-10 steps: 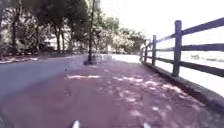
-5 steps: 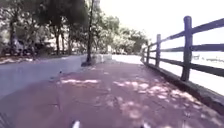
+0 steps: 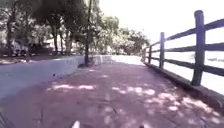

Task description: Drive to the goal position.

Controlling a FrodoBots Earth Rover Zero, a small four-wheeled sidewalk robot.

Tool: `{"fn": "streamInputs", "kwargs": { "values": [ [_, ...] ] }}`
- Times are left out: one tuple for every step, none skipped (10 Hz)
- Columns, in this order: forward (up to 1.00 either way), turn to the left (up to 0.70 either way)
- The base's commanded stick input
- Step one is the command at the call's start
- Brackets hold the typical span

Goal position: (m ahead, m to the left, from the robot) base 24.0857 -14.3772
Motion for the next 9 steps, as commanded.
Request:
{"fn": "streamInputs", "kwargs": {
  "values": [
    [0.7,-0.35],
    [0.7,-0.35],
    [0.7,-0.35],
    [0.7,-0.35],
    [0.7,-0.35],
    [0.7,-0.35],
    [0.7,-0.35],
    [0.7,-0.35],
    [0.7,-0.09]
  ]
}}
